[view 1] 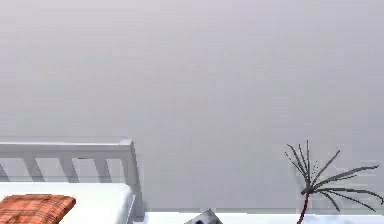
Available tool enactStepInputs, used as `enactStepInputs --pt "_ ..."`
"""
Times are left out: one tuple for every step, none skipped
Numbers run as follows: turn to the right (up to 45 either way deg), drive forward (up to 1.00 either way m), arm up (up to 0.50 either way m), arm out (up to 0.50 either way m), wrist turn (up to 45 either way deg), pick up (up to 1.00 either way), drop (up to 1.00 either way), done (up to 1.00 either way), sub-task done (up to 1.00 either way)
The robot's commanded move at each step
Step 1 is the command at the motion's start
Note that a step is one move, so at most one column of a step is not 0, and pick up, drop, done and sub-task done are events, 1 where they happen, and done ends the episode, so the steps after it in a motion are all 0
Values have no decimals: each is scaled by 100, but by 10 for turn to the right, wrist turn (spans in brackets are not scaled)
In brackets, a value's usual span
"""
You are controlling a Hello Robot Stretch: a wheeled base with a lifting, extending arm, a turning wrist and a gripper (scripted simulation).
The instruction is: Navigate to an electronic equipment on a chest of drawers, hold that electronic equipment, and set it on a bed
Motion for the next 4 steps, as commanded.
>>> enactStepInputs --pt "-420 0 0 0 0 0 0 0 0" --pt "-450 0 0 0 0 0 0 0 0" --pt "-450 0 0 0 0 0 0 0 0" --pt "-450 0 0 0 0 0 0 0 0"
